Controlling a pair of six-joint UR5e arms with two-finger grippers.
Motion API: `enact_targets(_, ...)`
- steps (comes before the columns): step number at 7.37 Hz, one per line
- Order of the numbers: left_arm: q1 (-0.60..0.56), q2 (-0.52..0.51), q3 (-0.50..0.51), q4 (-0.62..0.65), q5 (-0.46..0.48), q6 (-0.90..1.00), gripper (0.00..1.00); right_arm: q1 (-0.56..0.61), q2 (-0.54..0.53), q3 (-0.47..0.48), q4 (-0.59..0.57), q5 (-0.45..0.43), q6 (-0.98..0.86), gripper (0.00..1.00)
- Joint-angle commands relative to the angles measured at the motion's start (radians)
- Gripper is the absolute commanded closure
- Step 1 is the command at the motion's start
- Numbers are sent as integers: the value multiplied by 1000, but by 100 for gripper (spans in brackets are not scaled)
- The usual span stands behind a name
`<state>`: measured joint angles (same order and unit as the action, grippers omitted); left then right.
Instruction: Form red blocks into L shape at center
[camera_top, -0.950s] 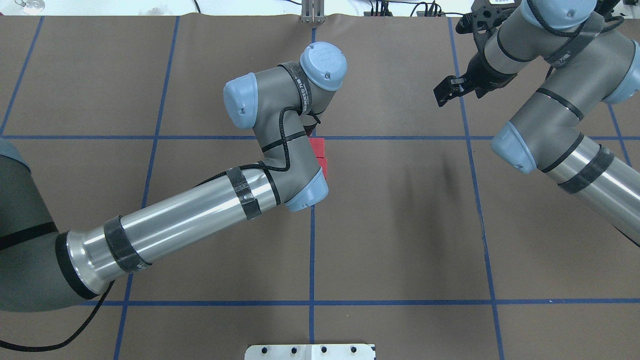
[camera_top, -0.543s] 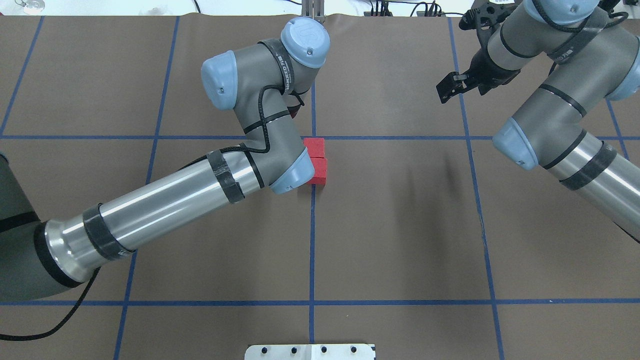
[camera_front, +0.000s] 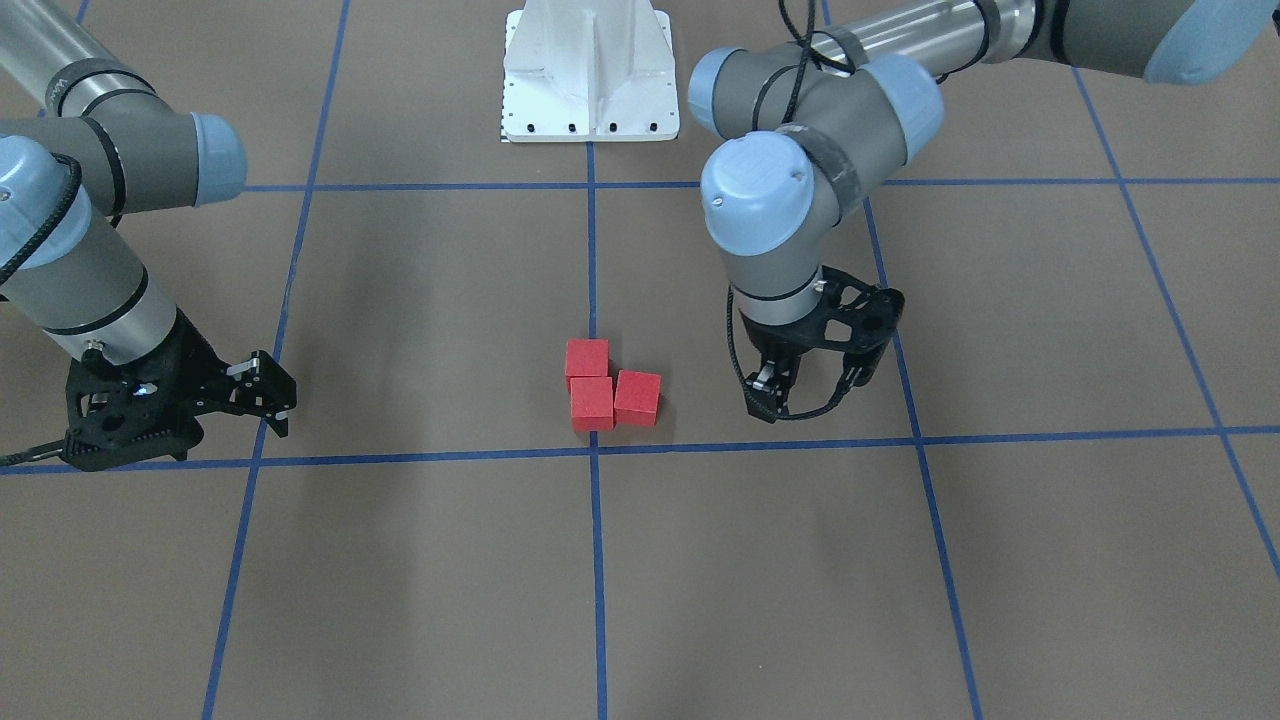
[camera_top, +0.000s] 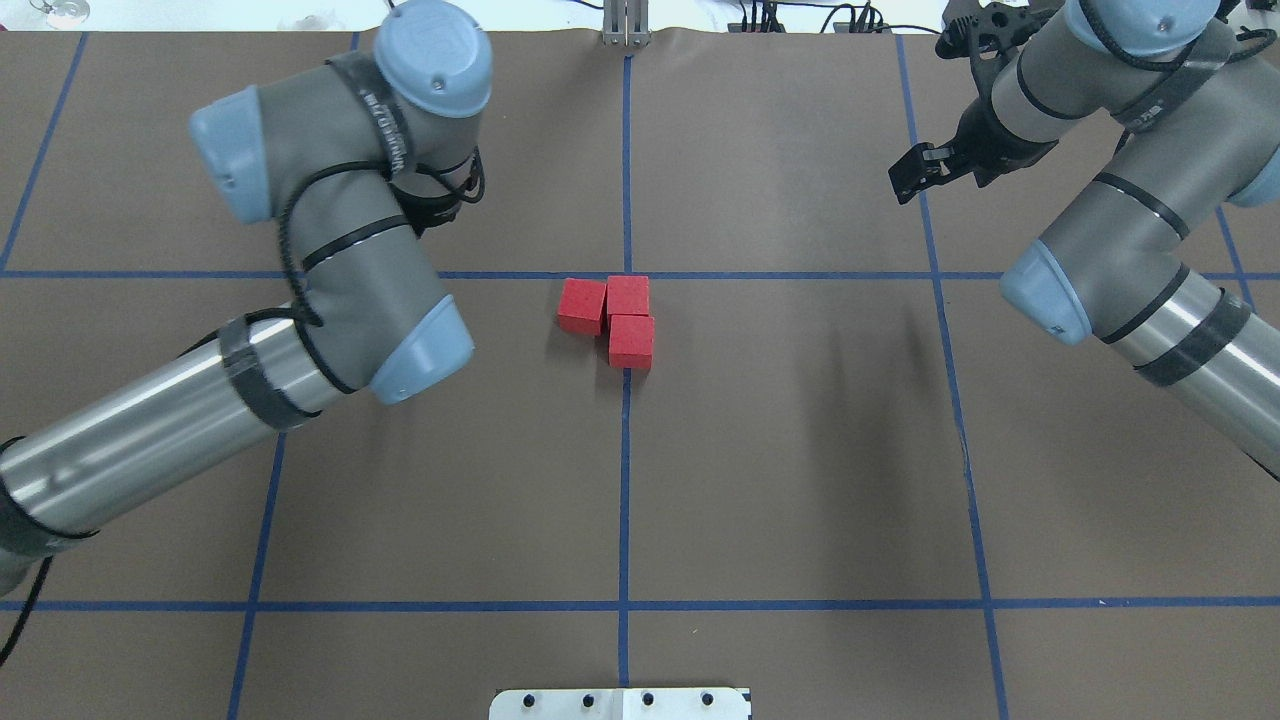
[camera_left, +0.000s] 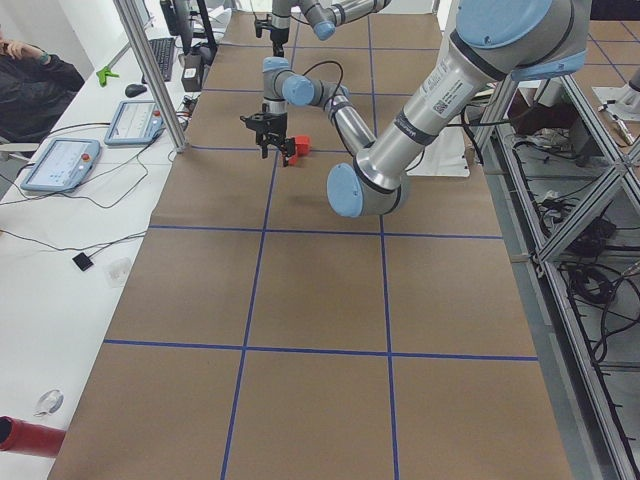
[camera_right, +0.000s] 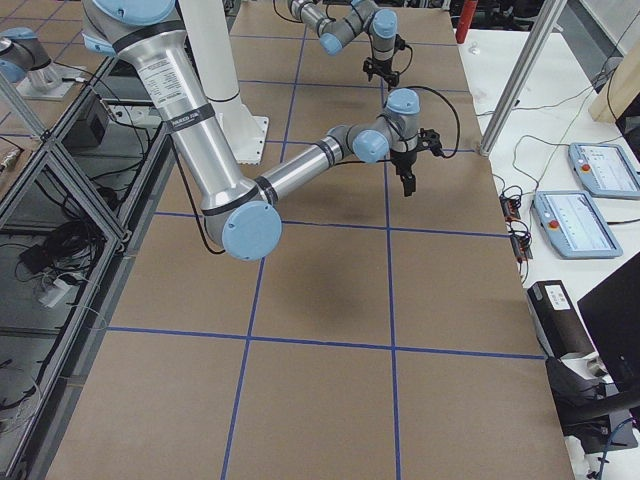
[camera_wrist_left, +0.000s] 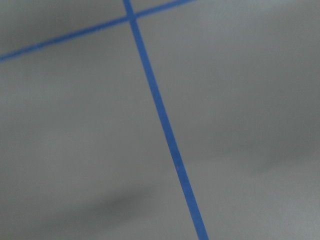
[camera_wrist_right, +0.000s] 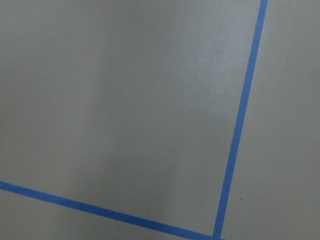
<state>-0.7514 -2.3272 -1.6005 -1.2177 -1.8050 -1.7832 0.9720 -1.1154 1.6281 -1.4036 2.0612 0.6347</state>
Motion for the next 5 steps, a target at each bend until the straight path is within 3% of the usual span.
enact_targets(1, -105, 210, -203, -5, 7, 438, 0, 5, -44, 7, -1, -7, -3, 1)
enact_targets(3, -192, 267, -205, -78, -14, 664, 0, 75, -46, -7, -18, 3, -30, 1)
enact_targets(5, -343, 375, -193, -182, -173, 1036, 0, 179, -41, -10, -150, 0, -209, 1)
